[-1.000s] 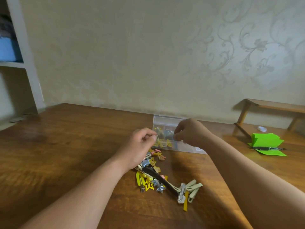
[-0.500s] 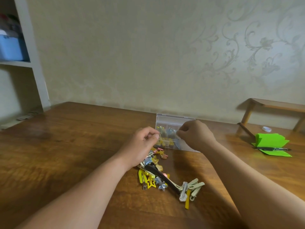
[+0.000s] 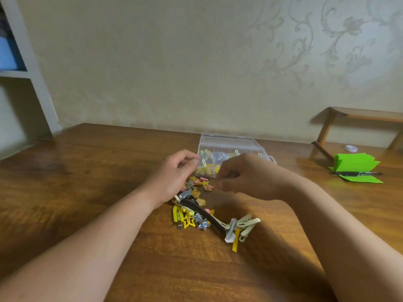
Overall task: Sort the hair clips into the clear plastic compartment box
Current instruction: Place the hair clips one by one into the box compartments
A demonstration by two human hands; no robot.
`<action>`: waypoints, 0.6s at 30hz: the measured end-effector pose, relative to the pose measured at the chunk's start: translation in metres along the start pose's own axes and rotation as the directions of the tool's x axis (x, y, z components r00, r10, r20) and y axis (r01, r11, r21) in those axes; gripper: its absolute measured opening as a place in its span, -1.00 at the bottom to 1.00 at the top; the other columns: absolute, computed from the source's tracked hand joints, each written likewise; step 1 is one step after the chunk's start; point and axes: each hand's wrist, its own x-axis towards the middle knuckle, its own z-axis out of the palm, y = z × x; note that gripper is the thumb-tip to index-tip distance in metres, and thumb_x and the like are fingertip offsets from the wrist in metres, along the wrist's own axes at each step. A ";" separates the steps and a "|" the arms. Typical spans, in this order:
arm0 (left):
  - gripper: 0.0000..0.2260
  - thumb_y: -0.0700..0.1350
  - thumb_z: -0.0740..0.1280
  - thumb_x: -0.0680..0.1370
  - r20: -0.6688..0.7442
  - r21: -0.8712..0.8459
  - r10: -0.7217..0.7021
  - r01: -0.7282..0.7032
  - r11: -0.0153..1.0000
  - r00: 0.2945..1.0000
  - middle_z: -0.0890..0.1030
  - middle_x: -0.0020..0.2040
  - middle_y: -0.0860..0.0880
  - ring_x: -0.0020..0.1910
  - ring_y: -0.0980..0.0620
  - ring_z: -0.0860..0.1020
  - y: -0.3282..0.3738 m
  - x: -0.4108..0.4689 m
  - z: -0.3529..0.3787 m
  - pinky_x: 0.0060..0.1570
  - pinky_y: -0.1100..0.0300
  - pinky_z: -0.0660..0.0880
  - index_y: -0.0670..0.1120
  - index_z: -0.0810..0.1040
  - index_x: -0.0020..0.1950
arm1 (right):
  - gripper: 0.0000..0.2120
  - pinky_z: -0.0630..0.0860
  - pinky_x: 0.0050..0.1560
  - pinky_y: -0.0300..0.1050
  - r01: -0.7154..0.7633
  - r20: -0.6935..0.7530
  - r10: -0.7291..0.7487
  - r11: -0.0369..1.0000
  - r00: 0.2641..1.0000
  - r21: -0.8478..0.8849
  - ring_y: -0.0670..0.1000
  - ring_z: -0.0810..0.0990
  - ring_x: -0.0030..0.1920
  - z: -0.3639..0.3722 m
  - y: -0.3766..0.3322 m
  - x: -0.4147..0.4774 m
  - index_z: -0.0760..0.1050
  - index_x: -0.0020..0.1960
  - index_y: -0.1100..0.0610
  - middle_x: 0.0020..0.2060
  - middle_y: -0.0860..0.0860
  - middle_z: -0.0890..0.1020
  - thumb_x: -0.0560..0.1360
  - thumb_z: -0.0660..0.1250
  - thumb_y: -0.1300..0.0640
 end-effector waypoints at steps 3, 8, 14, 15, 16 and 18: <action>-0.79 0.04 0.26 0.74 -0.012 0.029 0.013 -0.013 0.999 1.000 0.60 0.17 0.09 0.15 0.14 0.58 0.001 -0.001 0.001 -0.12 0.28 0.51 0.13 0.62 0.32 | -0.91 0.58 -0.01 -0.28 -0.010 0.198 0.013 1.000 0.980 -0.018 -0.25 0.68 -0.08 -0.014 0.008 -0.007 0.71 0.07 -0.12 -0.11 -0.23 0.73 0.59 0.48 0.03; -0.80 0.02 0.26 0.74 -0.023 0.029 0.007 -0.006 1.000 1.000 0.62 0.12 0.06 0.08 0.09 0.60 0.000 -0.002 0.001 -0.16 0.25 0.46 0.11 0.63 0.31 | -0.72 0.63 0.20 -0.09 -0.070 0.546 0.044 0.997 0.837 0.028 -0.07 0.70 0.10 -0.030 0.013 -0.019 0.66 0.25 -0.02 0.09 -0.08 0.74 0.55 0.54 0.10; -0.82 -0.01 0.27 0.74 -0.031 0.008 -0.003 0.003 1.000 1.000 0.63 0.14 0.00 0.04 0.08 0.60 -0.001 -0.001 0.003 -0.18 0.23 0.48 0.12 0.64 0.27 | -0.75 0.51 0.01 -0.12 0.000 0.496 0.073 0.989 0.865 -0.146 -0.08 0.60 0.02 -0.013 0.009 -0.011 0.62 0.19 -0.05 0.03 -0.11 0.66 0.54 0.54 -0.01; -0.82 -0.01 0.27 0.74 -0.031 0.008 -0.002 0.002 1.000 1.000 0.63 0.14 0.00 0.03 0.08 0.59 -0.001 -0.001 0.003 -0.18 0.22 0.48 0.12 0.64 0.26 | -0.78 0.52 0.00 -0.10 0.006 0.448 0.062 0.989 0.892 -0.148 -0.08 0.60 -0.01 -0.010 0.009 -0.009 0.62 0.16 -0.06 0.00 -0.12 0.65 0.55 0.53 -0.02; -0.82 -0.01 0.28 0.74 -0.031 0.012 0.000 0.000 1.000 1.000 0.63 0.14 0.01 0.04 0.09 0.60 -0.001 -0.001 0.003 -0.17 0.22 0.48 0.12 0.64 0.26 | -0.80 0.54 0.01 -0.08 0.007 0.395 0.050 0.990 0.917 -0.141 -0.07 0.60 -0.03 -0.006 0.009 -0.007 0.62 0.15 -0.07 -0.03 -0.13 0.65 0.56 0.52 -0.05; -0.82 -0.01 0.28 0.74 -0.035 0.015 0.001 0.000 1.000 0.999 0.63 0.14 0.02 0.06 0.10 0.61 -0.001 -0.001 0.003 -0.17 0.22 0.47 0.12 0.64 0.27 | -0.83 0.56 0.02 -0.05 0.018 0.299 0.018 0.993 0.954 -0.119 -0.07 0.60 -0.05 0.000 0.009 -0.004 0.62 0.13 -0.09 -0.05 -0.14 0.64 0.58 0.49 -0.07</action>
